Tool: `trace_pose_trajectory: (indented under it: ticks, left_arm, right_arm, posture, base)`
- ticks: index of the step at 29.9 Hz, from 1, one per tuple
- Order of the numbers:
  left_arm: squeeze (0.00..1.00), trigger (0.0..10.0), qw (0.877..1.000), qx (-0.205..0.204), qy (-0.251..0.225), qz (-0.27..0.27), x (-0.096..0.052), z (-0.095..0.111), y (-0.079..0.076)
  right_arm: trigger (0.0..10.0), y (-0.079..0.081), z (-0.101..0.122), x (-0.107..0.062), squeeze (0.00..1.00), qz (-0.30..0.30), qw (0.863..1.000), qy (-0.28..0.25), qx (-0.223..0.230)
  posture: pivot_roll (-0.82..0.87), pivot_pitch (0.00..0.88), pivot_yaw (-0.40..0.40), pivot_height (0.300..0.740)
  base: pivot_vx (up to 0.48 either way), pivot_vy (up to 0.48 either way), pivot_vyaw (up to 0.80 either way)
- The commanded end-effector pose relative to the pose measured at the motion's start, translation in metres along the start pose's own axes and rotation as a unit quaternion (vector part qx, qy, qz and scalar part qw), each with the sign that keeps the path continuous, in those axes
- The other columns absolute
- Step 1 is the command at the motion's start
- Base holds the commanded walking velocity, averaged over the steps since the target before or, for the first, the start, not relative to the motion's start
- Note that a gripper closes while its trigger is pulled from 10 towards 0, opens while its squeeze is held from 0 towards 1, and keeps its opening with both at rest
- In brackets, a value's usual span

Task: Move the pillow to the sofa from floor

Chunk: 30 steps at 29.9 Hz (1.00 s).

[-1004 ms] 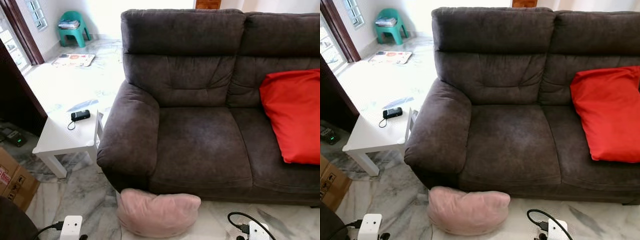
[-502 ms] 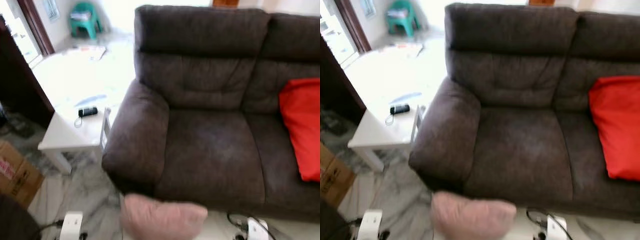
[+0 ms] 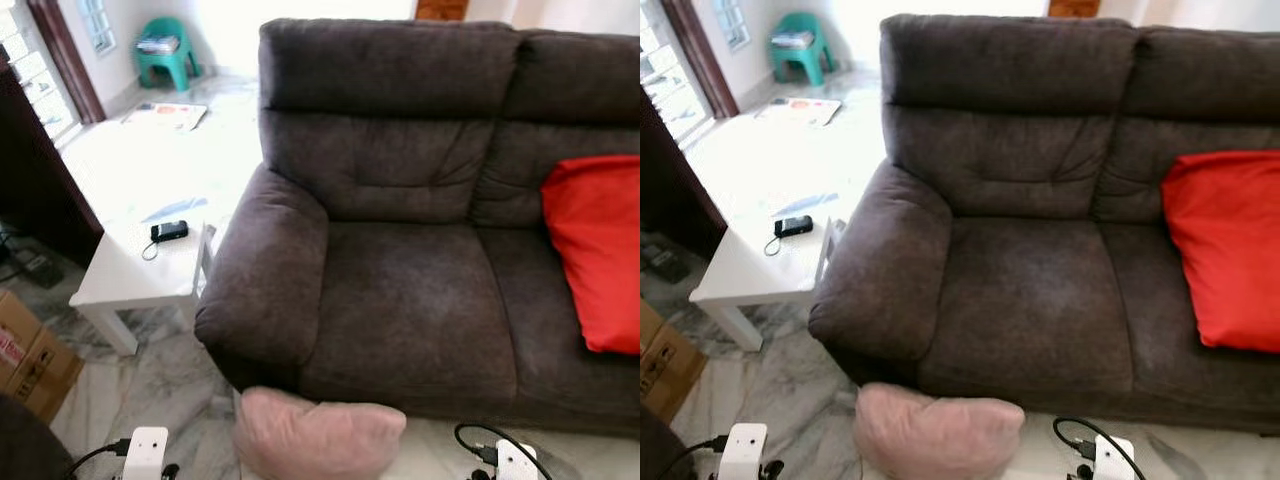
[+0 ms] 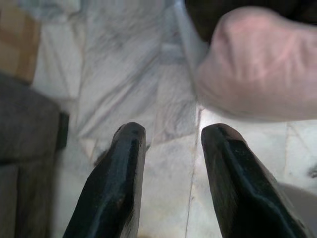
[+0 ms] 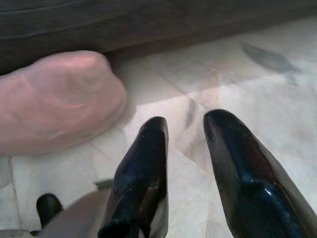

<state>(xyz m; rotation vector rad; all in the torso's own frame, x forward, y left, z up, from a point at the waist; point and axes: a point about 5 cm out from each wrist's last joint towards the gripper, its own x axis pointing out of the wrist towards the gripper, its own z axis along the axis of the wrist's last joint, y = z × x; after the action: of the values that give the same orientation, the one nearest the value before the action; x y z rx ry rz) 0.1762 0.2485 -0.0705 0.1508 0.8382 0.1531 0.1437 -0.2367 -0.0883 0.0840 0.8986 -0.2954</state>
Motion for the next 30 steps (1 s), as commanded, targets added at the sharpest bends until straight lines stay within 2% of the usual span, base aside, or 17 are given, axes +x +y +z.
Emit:
trace_pose_trajectory:
  ticks: [1,7,12,17,23,30]
  left_arm:
    - [0.0,10.0,1.0,-0.011,0.009,0.003,-0.0017,-0.006,0.0014]
    - [0.0,10.0,1.0,-0.014,0.011,0.005,-0.0021,-0.0072,0.0023]
    - [0.0,10.0,1.0,-0.015,0.013,0.004,-0.0023,-0.0081,0.0023]
    - [0.0,10.0,1.0,-0.013,0.014,0.003,-0.0025,-0.0088,0.0026]
    - [0.0,10.0,1.0,-0.011,0.017,0.004,-0.0031,-0.0106,0.0033]
    - [0.0,10.0,1.0,-0.005,0.014,0.005,-0.0033,-0.0104,0.0046]
  right_arm:
    - [10.0,-0.0013,0.0011,0.0002,0.0,-0.003,1.0,-0.002,0.004]
    - [10.0,-0.0016,0.0015,0.0002,0.0,-0.004,1.0,-0.003,0.004]
    - [10.0,-0.0016,0.0012,0.0002,0.0,-0.006,1.0,-0.002,0.008]
    - [10.0,-0.001,0.0012,0.0003,0.0,-0.005,1.0,-0.002,0.009]
    - [10.0,-0.0007,0.0011,0.0002,0.0,-0.005,1.0,-0.003,0.009]
    - [10.0,-0.0004,0.0008,0.0001,0.0,-0.005,1.0,-0.003,0.012]
  posture:
    - [0.11,0.03,0.004,0.74]
    - [0.11,0.03,0.002,0.74]
    - [0.11,0.029,0.002,0.74]
    - [0.11,0.031,0.004,0.74]
    - [0.12,0.031,0.007,0.74]
    - [0.12,0.029,0.008,0.74]
  base:
    - [0.0,0.0,0.0]
    - [0.0,0.096,0.0]
    - [0.0,0.393,0.0]
    - [0.0,0.434,-0.73]
    - [0.0,0.43,0.0]
    - [0.0,0.0,0.0]
